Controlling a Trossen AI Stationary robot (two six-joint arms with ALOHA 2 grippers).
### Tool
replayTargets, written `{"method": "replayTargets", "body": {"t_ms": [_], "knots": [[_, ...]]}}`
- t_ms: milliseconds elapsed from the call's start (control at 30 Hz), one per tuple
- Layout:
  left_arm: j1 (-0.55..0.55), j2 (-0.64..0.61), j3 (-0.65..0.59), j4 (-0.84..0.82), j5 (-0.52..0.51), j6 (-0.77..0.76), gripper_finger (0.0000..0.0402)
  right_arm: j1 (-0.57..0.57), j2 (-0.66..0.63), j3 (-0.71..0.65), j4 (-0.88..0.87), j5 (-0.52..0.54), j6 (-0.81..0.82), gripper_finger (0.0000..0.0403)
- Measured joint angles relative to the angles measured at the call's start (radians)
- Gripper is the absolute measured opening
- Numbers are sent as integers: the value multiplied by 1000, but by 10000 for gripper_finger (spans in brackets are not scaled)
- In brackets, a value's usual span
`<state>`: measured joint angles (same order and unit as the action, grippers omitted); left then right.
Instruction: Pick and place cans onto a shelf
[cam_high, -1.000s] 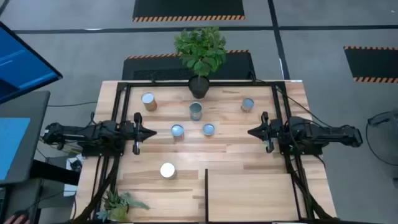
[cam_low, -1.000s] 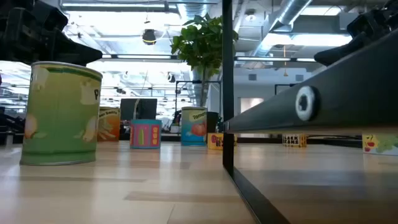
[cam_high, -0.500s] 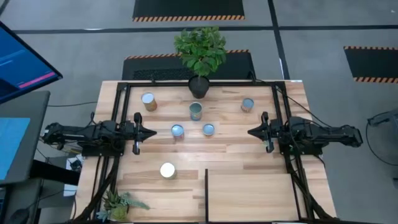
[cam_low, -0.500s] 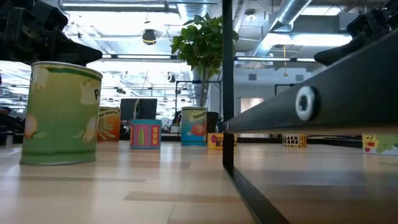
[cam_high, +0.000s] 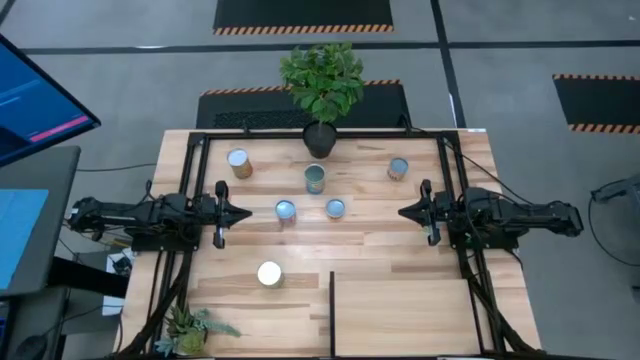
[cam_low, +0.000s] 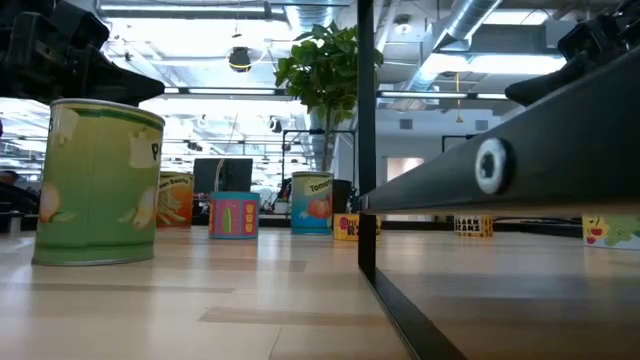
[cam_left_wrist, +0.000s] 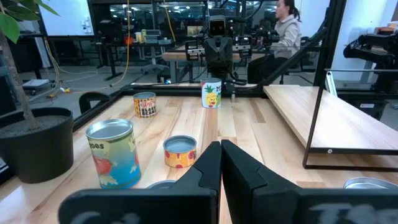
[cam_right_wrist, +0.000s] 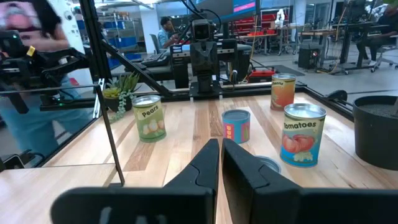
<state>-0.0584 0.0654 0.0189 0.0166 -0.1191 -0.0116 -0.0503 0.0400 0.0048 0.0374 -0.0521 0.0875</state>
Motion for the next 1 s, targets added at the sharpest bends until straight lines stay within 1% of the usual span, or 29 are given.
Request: {"method": "replayTargets", "body": {"t_ms": [700,833,1000], "knots": [[0,0,0,0,0,-3,2,0,0,0,0,0,0,46],[0,0,0,0,0,-70,2,0,0,0,0,0,0,46],[0,0,0,0,0,-251,2,0,0,0,0,0,0,46]]}}
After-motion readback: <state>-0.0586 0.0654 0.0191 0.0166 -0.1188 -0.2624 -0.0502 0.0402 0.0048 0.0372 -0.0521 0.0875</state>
